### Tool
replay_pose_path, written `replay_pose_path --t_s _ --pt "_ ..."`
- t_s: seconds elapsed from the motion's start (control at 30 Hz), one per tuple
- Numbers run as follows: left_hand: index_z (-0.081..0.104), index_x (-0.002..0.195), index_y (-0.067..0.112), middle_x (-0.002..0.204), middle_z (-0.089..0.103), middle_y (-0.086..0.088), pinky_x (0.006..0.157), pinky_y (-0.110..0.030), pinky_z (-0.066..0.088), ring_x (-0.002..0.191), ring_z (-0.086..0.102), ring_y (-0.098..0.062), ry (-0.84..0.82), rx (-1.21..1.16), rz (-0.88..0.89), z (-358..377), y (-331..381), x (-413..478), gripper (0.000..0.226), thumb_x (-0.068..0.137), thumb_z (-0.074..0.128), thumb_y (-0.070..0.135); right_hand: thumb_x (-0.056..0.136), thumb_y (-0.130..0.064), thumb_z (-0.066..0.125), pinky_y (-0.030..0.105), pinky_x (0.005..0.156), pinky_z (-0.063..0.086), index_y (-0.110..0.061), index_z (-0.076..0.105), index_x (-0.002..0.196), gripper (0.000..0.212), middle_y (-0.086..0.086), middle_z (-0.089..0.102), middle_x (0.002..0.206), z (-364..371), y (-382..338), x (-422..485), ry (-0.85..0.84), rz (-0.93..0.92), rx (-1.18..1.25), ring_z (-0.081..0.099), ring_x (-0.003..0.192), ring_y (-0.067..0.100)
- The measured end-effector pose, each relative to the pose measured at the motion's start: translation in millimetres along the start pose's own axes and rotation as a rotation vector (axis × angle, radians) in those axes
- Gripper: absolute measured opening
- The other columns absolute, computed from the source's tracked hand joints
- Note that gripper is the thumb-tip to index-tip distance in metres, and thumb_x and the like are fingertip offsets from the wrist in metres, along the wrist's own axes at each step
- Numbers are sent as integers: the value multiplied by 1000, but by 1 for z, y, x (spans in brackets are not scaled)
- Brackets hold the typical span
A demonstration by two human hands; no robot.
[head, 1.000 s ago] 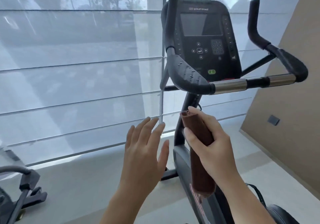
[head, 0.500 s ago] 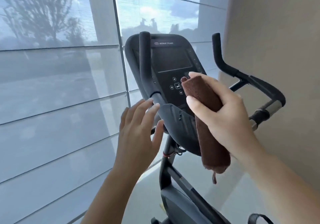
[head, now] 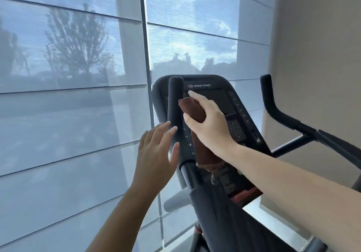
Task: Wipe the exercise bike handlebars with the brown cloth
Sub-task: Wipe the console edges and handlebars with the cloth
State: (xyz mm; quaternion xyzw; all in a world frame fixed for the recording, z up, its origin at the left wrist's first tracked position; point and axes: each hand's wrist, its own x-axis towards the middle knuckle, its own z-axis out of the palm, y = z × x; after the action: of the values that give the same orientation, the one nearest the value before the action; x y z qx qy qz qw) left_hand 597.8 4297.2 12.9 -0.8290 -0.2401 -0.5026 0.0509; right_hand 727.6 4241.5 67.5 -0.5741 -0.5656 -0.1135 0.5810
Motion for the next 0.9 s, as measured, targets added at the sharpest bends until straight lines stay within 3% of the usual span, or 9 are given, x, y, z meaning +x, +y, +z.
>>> replay_pose_path --t_s 0.13,0.3,0.43,0.53,0.6,0.67,0.73,0.9 --pt "56 121 6 127 55 -13 99 -45 40 116 51 -31 62 -71 -83 13 -13 22 39 82 63 7 79 -25 68 10 75 43 -26 44 114 43 1 53 111 30 18 41 121 -16 151 54 91 4" --pt "48 130 11 134 49 -8 104 -38 37 125 44 -23 58 -123 -176 30 -21 34 46 85 59 6 79 -22 69 -3 76 31 -20 46 105 35 4 50 110 60 35 54 186 -41 313 45 91 -17" --pt "47 131 13 137 46 -3 104 -29 36 127 42 -14 40 -227 -252 52 -10 14 48 86 56 -1 79 -24 69 -3 81 30 -26 47 109 37 2 45 114 60 59 30 91 -21 443 44 98 -14" --pt "50 129 18 134 48 3 97 -31 46 123 43 -3 74 -462 -344 52 -6 11 51 85 52 -8 82 -26 66 -4 90 24 -36 42 127 52 -4 36 132 55 61 16 -35 -47 438 33 119 -14" --pt "52 126 23 131 50 5 90 -22 49 121 44 3 97 -574 -379 50 -4 12 52 86 50 -10 83 -25 64 -4 93 21 -44 33 133 62 -5 30 140 52 63 12 -84 -57 420 26 125 -14" --pt "53 122 27 128 51 8 83 -8 45 118 44 8 117 -665 -398 49 -4 14 53 85 50 -12 84 -22 63 -1 97 23 -47 29 132 63 -5 31 140 47 60 10 -100 -65 407 30 128 -6" --pt "55 119 29 125 53 10 80 -2 41 115 47 8 135 -738 -416 47 -5 20 52 85 52 -10 86 -19 62 0 97 26 -47 30 130 62 -7 33 136 40 58 7 -141 -60 405 35 123 -6" --pt "62 106 39 122 60 6 95 -21 43 115 54 -5 180 -831 -452 44 -11 33 50 86 55 -6 86 -12 60 0 95 28 -44 40 127 55 -12 39 131 23 57 -23 -360 -29 400 38 116 -14"
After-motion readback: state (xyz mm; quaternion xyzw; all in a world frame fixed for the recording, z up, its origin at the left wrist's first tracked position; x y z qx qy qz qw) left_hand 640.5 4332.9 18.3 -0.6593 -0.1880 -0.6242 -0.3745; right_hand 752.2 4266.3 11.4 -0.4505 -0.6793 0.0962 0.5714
